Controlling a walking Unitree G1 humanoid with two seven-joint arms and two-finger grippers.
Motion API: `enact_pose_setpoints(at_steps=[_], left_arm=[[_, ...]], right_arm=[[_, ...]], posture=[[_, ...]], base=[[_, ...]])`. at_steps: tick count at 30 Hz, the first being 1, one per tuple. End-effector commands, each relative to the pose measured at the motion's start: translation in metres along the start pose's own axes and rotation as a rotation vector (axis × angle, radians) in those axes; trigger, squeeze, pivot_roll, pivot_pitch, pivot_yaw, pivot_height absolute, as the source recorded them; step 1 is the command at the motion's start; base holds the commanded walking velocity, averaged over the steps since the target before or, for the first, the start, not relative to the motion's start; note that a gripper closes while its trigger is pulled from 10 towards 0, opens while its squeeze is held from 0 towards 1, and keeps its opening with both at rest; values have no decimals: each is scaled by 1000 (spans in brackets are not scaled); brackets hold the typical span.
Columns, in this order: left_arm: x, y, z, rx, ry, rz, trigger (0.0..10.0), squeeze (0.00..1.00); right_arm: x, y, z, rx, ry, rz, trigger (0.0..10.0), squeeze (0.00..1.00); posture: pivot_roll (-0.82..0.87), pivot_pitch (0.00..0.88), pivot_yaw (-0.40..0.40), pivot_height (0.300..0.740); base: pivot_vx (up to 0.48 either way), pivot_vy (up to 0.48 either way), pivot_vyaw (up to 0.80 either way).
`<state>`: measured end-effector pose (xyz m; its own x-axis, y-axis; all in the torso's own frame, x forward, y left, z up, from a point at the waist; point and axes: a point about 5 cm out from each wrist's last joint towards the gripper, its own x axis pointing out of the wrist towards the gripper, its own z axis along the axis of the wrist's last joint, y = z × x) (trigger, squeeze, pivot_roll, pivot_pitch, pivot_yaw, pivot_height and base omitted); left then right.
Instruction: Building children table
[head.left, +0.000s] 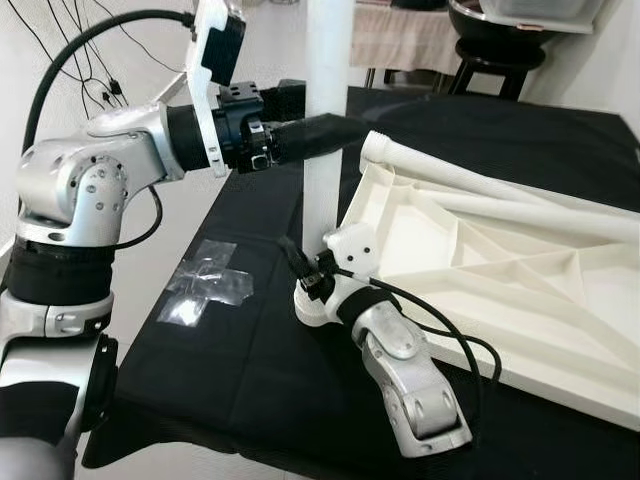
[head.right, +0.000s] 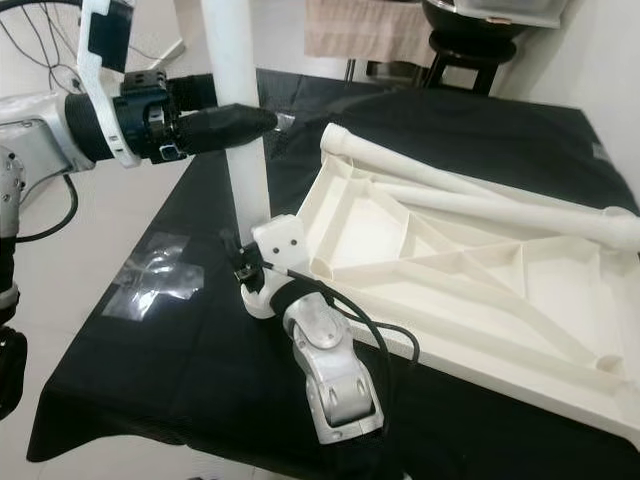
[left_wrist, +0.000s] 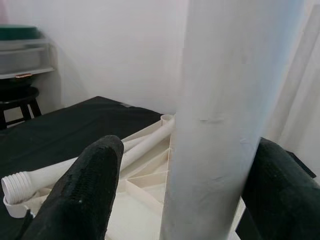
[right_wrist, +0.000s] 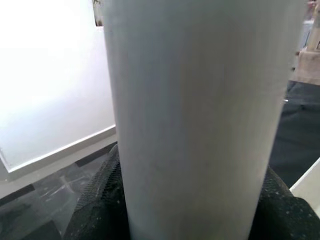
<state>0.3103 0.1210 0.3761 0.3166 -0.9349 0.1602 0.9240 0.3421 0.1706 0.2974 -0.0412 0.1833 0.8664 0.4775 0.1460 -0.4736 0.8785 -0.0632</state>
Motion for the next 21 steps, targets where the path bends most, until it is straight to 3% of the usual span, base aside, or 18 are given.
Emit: enact_pose_setpoints(at_steps=[1, 6, 7, 17, 18, 19, 21], left_arm=[[3, -2, 0, 20, 5, -11, 10000, 0], [3, -3, -2, 30, 11, -10, 10000, 0], [2, -4, -3, 31, 14, -20, 0, 0], [2, -5, -3, 36, 16, -54, 0, 0], [2, -4, -3, 38, 17, -56, 0, 0], [2, -4, -3, 39, 17, -57, 0, 0], [2, -4, -3, 39, 18, -58, 0, 0]], right_arm=[[5, 4, -25, 70, 147, -74, 0, 0], [1, 8, -23, 61, 155, -98, 0, 0], [-2, 12, -23, 57, 158, -96, 0, 0], [1, 13, -14, 39, 123, -69, 0, 0], [3, 12, -9, 40, 96, -55, 3686, 0], [5, 10, -6, 26, 79, -53, 10000, 0], [7, 7, 2, -3, 35, -3, 10000, 0]], posture=[[46, 169, -41, 740], [46, 168, -38, 740], [47, 171, -35, 740], [47, 167, -33, 740], [49, 165, -31, 740], [48, 165, -29, 740], [49, 165, -29, 740]], base=[[0, 0, 0], [0, 0, 0], [0, 0, 0], [0, 0, 0], [0, 0, 0], [0, 0, 0], [0, 0, 0]])
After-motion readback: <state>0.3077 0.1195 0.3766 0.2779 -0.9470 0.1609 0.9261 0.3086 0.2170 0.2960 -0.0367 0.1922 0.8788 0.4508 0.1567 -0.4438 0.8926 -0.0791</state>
